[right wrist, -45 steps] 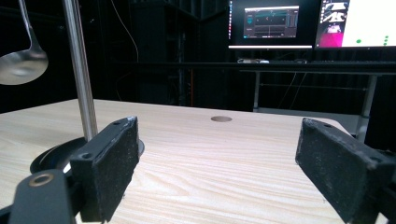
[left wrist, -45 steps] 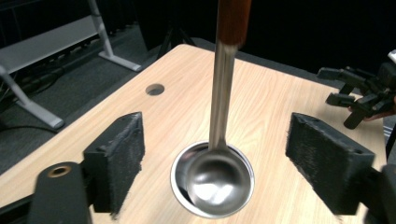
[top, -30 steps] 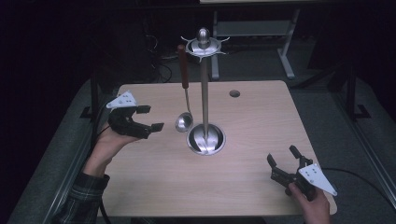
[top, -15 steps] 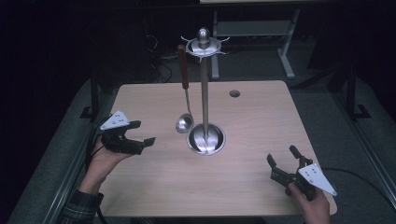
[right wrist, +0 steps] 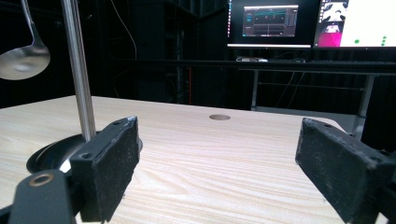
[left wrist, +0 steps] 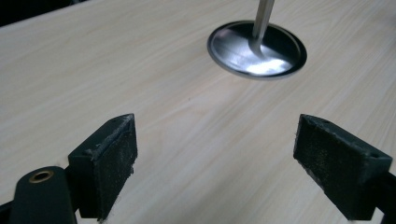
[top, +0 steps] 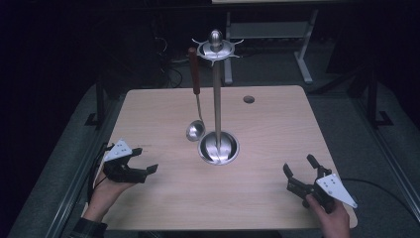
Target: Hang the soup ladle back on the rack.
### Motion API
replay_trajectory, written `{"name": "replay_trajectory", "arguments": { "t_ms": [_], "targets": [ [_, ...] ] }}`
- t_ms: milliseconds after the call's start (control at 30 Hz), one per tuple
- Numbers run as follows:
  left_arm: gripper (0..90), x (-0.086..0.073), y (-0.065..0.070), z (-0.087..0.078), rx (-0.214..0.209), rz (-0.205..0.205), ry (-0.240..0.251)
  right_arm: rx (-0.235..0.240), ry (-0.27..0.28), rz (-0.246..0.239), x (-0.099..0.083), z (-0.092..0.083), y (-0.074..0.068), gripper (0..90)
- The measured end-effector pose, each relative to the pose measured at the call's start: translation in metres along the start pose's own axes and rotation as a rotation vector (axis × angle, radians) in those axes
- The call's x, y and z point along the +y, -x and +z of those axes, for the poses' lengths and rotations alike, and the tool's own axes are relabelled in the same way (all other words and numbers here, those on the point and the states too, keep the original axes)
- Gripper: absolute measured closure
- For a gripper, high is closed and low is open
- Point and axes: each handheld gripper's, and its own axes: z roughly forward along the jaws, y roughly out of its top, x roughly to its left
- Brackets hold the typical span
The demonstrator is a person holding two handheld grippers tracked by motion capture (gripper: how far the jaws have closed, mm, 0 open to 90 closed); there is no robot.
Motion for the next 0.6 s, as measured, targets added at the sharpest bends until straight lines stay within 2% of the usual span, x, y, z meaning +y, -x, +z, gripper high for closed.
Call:
{"name": "replay_trajectory", "arguments": {
  "t_ms": [167, 367, 600],
  "targets": [
    [13.2, -0.019, 0.002, 0.000, 0.033, 0.004, -0.014, 0.000, 0.000, -0.001, 0.000, 0.000, 0.000, 13.0],
    [13.2, -0.036, 0.005, 0.001, 0.040, -0.012, -0.042, 0.000, 0.002, -0.003, 0.000, 0.000, 0.000, 13.0],
    [13.2, -0.039, 0.006, 0.000, 0.046, -0.011, -0.038, -0.003, 0.001, -0.002, 0.000, 0.000, 0.000, 13.0]
  ]
}}
